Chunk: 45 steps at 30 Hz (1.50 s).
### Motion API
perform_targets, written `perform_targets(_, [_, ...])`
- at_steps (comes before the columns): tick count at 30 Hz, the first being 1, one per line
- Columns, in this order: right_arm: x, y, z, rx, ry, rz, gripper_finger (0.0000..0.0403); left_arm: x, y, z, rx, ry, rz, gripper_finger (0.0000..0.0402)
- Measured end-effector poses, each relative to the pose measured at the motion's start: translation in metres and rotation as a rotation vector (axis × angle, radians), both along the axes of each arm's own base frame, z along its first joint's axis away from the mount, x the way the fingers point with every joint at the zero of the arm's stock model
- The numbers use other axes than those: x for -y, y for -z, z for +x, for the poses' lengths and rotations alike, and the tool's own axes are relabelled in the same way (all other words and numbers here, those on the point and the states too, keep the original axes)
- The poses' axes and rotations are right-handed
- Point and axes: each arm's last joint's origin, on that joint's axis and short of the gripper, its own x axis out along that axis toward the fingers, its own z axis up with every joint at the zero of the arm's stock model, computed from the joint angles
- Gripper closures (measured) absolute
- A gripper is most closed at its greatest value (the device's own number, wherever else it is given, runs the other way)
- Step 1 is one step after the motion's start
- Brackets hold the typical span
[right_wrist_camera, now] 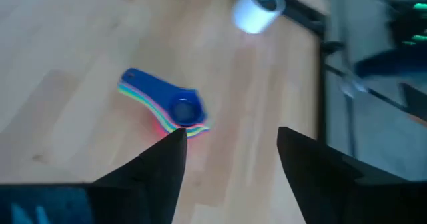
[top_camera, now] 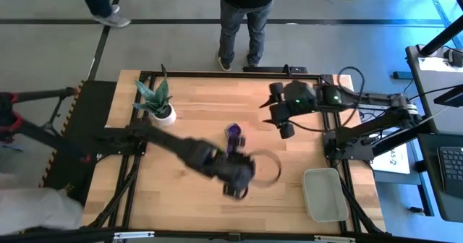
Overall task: Nest measuring cups in basket
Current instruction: Put the stacked colored measuring cups into the gray bin
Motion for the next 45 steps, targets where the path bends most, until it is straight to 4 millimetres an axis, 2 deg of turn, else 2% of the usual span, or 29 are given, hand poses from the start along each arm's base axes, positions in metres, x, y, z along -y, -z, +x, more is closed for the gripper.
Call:
perform_targets(6, [0.001,0.021,0.043,-0.091,-0.120,-0.076,0.0163,0.055,-0.004,-0.032,0.076,-0.017,-0.008,0.0324])
perform_targets(12, [-0.004,0.027,0.096,-0.125,-0.179,-0.115,0.0163,0.098,-0.007,-0.059,0.224,-0.090,-0.015,0.0325])
perform_targets(17, [-0.004,0.030,0.134,-0.140,-0.213,-0.147,0.0163,0.119,0.000,-0.075,0.274,-0.126,-0.020,0.0325])
perform_targets(21, [-0.006,0.042,0.152,-0.268,-0.248,-0.164,0.0163,0.130,0.009,-0.081,0.294,-0.149,-0.052,0.0325])
perform_targets(25, [-0.010,0.053,0.159,-0.345,-0.275,-0.284,0.0159,0.137,0.011,-0.082,0.325,-0.165,-0.109,0.0325])
perform_targets(34, [-0.031,0.052,0.162,-0.323,-0.473,-0.430,0.0110,0.141,0.005,-0.076,0.402,-0.205,-0.225,0.0325])
perform_targets(37, [-0.039,0.056,0.166,-0.289,-0.559,-0.424,0.0097,0.140,0.003,-0.072,0.427,-0.226,-0.244,0.0325])
perform_targets(45, [-0.040,0.059,0.170,-0.276,-0.571,-0.402,0.0055,0.136,0.000,-0.065,0.461,-0.248,-0.274,0.0325])
